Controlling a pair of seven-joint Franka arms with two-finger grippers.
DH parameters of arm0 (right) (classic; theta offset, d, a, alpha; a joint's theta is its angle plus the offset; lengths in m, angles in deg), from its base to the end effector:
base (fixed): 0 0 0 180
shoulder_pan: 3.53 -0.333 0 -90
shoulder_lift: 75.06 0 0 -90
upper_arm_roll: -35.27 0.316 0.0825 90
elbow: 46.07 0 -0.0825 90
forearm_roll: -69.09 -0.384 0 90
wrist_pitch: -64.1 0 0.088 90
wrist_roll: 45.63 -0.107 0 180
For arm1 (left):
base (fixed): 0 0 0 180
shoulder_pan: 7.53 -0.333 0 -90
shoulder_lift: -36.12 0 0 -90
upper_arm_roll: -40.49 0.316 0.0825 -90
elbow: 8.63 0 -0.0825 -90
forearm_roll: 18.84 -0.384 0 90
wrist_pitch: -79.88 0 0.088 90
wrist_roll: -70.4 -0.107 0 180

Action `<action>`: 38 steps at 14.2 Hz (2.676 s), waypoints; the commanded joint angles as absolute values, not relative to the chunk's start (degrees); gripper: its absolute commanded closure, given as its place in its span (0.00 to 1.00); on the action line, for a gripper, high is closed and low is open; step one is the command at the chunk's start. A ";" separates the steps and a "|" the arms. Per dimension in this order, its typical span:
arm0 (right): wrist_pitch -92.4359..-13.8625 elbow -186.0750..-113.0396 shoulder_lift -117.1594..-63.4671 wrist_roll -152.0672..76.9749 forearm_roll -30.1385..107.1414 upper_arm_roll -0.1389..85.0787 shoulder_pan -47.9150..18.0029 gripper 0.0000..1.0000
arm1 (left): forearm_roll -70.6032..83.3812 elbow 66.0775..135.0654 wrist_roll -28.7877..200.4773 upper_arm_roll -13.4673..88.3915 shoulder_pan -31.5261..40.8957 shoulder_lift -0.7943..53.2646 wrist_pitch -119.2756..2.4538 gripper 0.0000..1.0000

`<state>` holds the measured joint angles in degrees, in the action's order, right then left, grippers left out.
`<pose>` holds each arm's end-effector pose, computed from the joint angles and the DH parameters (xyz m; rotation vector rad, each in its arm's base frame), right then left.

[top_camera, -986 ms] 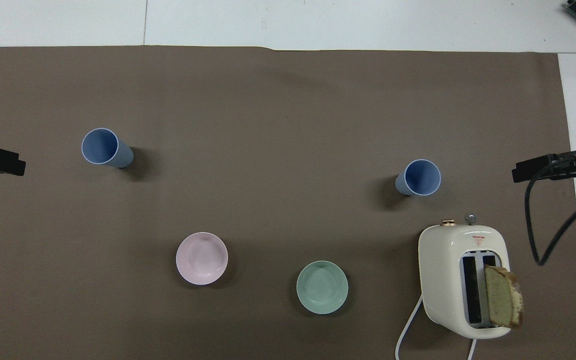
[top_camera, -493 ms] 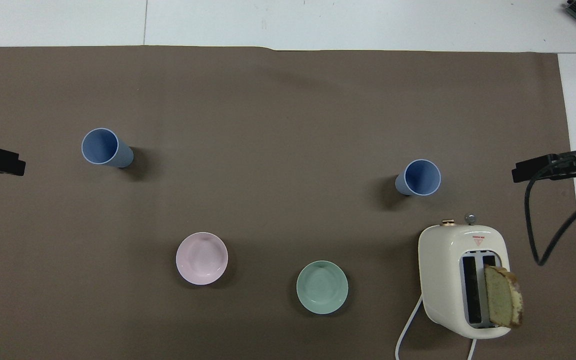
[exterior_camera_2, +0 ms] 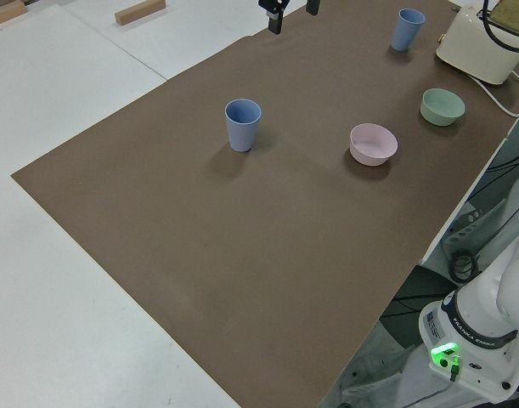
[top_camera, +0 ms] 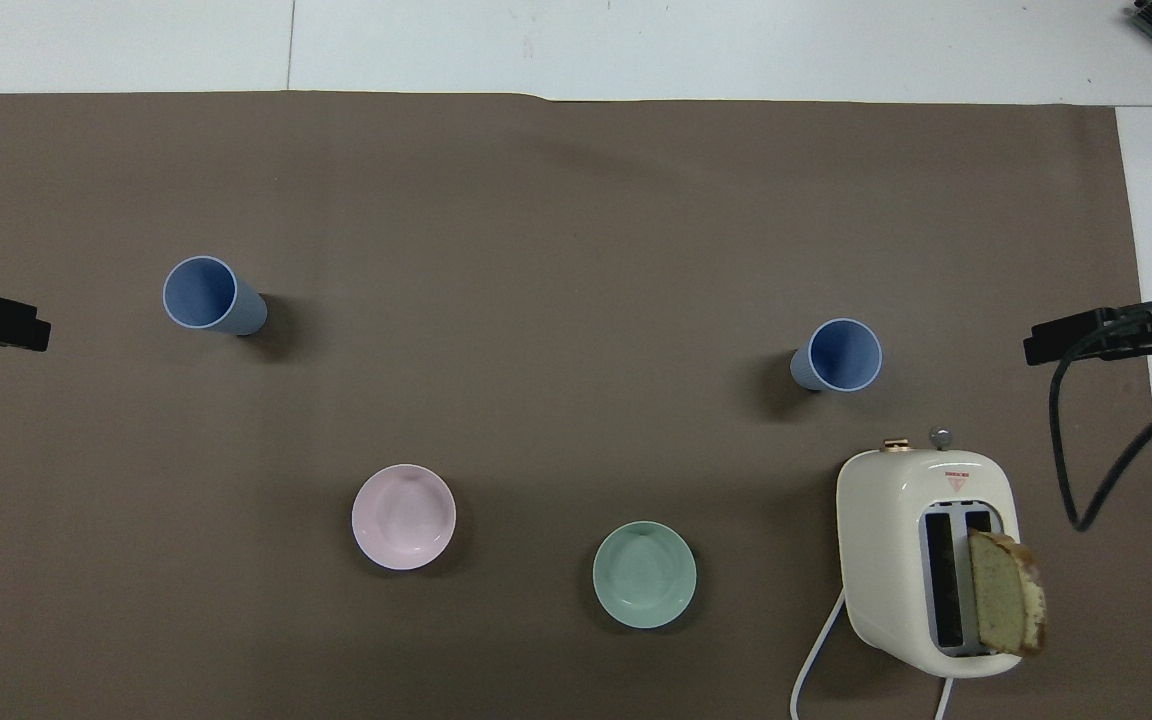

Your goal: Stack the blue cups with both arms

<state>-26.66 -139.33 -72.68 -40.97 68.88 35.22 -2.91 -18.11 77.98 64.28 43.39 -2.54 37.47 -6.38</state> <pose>0.5423 -0.0060 0.6216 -3.1359 -0.1092 0.0030 0.5404 -0.0208 0.6594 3.1201 -0.2254 0.0280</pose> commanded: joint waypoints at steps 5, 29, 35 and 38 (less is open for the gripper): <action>-27.40 -140.38 -71.81 -39.66 69.27 35.44 -2.39 0.00 | -18.75 79.44 64.78 43.74 -2.52 38.84 -6.86 0.00; -27.31 -140.46 -71.81 -39.66 69.27 35.44 -2.39 0.00 | -18.66 79.44 64.87 43.21 -2.08 38.84 -7.47 0.00; -27.31 -140.46 -71.81 -39.66 69.27 35.44 -2.39 0.00 | -18.66 81.63 64.78 43.30 -3.05 37.27 -15.81 0.00; -27.31 -140.46 -71.81 -39.66 69.27 35.44 -2.39 0.00 | -18.14 87.16 64.78 43.30 -3.84 37.00 -23.01 0.00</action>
